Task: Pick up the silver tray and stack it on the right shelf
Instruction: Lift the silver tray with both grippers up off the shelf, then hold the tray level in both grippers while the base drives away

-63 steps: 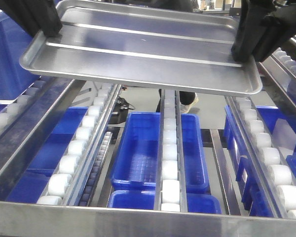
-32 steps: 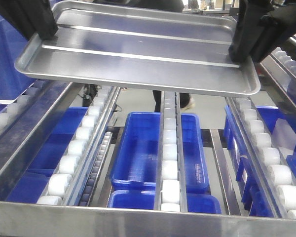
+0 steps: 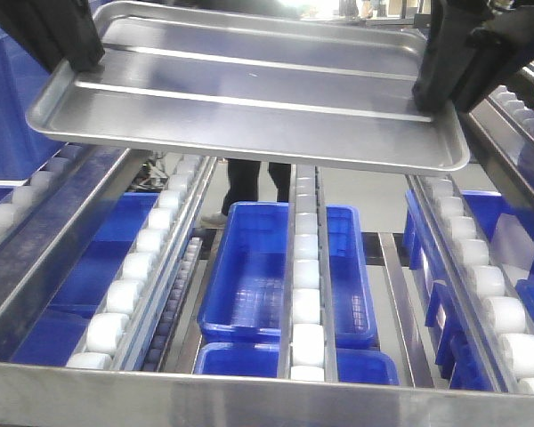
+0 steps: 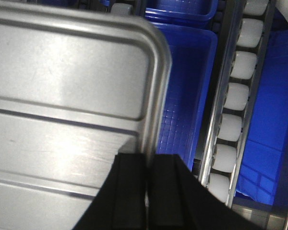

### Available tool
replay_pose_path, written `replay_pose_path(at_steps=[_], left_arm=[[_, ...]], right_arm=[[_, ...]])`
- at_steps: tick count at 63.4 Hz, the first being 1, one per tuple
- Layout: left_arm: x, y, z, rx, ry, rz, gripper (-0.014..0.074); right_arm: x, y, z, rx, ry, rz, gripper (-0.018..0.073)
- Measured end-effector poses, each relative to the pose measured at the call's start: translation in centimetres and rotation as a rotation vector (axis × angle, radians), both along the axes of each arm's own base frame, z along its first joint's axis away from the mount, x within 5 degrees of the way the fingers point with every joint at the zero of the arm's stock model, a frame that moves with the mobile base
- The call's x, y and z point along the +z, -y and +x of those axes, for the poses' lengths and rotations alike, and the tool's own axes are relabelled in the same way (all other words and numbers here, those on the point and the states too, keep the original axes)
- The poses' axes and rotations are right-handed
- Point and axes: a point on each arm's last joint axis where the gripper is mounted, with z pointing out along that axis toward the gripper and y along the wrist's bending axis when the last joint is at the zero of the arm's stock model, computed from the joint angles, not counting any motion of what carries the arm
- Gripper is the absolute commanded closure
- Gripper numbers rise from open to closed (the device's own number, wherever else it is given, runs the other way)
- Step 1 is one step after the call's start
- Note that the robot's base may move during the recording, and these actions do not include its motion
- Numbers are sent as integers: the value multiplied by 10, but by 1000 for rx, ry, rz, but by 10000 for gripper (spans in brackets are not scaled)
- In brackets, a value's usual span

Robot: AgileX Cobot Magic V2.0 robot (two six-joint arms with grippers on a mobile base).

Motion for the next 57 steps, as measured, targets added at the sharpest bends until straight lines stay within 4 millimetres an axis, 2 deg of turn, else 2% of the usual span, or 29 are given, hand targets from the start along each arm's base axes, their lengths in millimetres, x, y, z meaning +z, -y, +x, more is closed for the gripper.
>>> replay_pose_path(at_steps=[57], left_arm=[[0, 0, 0, 0, -3, 2, 689]], right_arm=[[0, 0, 0, 1, 0, 0, 503]])
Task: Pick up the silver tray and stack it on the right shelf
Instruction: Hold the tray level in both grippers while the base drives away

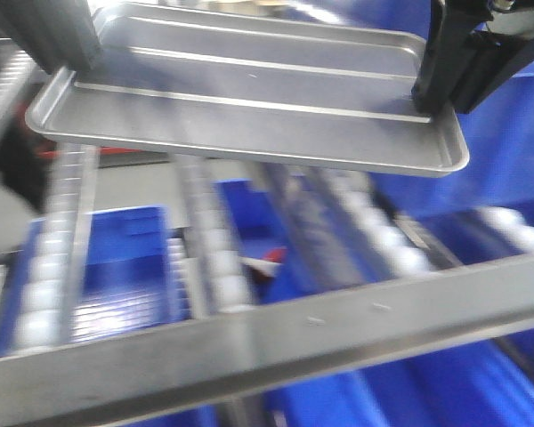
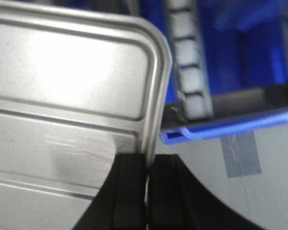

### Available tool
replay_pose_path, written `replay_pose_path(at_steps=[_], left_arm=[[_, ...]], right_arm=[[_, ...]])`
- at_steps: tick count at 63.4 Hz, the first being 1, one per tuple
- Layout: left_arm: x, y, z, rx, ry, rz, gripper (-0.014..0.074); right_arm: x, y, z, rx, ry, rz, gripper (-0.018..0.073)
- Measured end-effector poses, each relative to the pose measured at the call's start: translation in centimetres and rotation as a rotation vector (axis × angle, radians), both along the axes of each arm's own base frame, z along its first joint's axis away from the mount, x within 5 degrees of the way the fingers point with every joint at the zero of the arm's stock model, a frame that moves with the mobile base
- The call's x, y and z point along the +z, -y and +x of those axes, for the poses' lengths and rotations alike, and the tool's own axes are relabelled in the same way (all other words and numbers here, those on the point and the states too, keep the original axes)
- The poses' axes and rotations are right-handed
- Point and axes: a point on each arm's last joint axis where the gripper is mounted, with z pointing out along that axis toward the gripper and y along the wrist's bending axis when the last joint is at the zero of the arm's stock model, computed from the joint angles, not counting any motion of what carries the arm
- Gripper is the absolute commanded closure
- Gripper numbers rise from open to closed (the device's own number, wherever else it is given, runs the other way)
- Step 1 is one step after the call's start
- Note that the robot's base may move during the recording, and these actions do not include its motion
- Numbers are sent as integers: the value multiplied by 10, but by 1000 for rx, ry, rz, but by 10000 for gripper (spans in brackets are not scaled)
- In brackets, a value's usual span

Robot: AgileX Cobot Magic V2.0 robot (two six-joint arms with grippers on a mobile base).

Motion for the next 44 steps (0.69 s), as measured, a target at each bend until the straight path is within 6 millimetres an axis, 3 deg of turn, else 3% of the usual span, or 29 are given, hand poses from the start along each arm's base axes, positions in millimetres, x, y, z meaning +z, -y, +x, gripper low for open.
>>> replay_pose_path(at_steps=[44], left_arm=[[0, 0, 0, 0, 0, 0, 689]], right_arm=[[0, 0, 0, 2, 0, -1, 503]])
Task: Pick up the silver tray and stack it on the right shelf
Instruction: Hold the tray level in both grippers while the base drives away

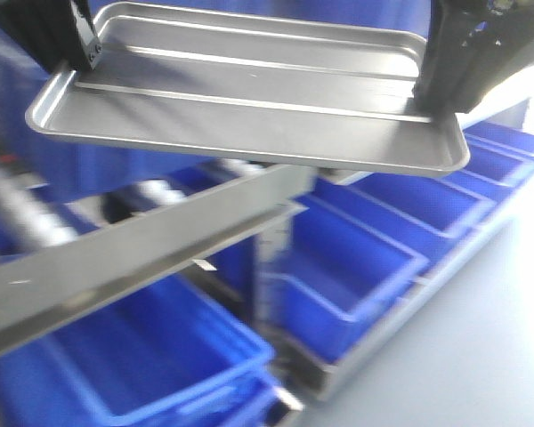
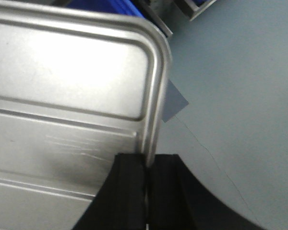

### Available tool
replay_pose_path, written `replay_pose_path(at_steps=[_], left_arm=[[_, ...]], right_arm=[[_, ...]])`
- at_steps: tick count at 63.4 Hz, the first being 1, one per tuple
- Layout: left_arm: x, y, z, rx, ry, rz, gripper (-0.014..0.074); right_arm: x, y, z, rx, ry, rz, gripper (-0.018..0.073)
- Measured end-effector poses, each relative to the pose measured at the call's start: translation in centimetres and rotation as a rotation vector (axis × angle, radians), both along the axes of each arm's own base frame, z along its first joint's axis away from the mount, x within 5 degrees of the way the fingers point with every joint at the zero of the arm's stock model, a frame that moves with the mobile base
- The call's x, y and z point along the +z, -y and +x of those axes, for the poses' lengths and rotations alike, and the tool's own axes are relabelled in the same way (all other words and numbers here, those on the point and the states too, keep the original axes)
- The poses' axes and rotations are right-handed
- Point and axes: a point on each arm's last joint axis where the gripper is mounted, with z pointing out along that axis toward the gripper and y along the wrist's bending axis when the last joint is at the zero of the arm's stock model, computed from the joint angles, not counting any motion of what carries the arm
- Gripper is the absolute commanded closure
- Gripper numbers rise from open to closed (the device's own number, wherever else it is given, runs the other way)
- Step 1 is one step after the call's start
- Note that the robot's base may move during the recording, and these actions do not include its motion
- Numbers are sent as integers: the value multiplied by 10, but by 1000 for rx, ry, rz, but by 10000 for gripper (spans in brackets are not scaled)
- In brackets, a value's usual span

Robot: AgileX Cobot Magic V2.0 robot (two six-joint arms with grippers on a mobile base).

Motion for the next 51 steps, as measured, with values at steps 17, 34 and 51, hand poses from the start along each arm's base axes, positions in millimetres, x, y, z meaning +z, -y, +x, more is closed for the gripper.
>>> replay_pose_path(at_steps=[17, 34, 51], left_arm=[[0, 0, 0, 0, 0, 0, 689], [0, 0, 0, -1, 0, 0, 689], [0, 0, 0, -1, 0, 0, 689]], right_arm=[[0, 0, 0, 0, 0, 0, 503], [0, 0, 0, -1, -2, -2, 503], [0, 0, 0, -1, -5, -3, 503]])
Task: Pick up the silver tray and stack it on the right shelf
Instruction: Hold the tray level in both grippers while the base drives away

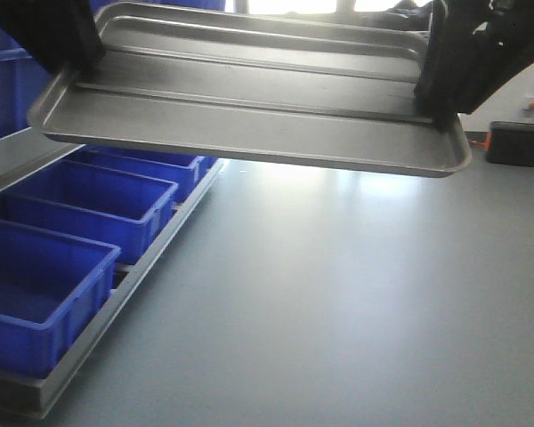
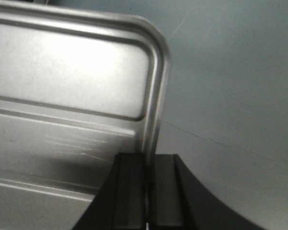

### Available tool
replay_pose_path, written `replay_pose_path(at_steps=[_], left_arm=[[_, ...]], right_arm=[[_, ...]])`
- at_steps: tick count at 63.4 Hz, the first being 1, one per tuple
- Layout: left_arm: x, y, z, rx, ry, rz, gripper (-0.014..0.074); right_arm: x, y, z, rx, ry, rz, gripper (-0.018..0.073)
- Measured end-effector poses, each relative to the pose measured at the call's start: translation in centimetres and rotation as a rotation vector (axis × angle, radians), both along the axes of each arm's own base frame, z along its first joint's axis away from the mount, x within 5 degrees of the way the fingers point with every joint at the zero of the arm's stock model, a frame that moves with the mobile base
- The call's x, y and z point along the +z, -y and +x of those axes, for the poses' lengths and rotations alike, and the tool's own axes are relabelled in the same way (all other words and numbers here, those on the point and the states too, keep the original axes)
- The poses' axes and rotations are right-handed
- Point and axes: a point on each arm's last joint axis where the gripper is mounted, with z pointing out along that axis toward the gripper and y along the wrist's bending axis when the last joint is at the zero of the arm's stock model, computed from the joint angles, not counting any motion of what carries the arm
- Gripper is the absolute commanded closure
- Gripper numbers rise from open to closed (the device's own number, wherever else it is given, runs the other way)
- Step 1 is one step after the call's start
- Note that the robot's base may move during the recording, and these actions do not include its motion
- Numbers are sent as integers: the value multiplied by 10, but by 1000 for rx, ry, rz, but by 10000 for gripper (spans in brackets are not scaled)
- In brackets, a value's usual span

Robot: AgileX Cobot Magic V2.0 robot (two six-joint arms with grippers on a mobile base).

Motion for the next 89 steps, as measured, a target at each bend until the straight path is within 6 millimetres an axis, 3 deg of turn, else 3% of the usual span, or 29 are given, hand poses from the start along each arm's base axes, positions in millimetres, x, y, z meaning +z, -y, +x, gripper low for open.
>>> replay_pose_path(at_steps=[89], left_arm=[[0, 0, 0, 0, -6, -4, 689]], right_arm=[[0, 0, 0, -1, -3, 0, 503]])
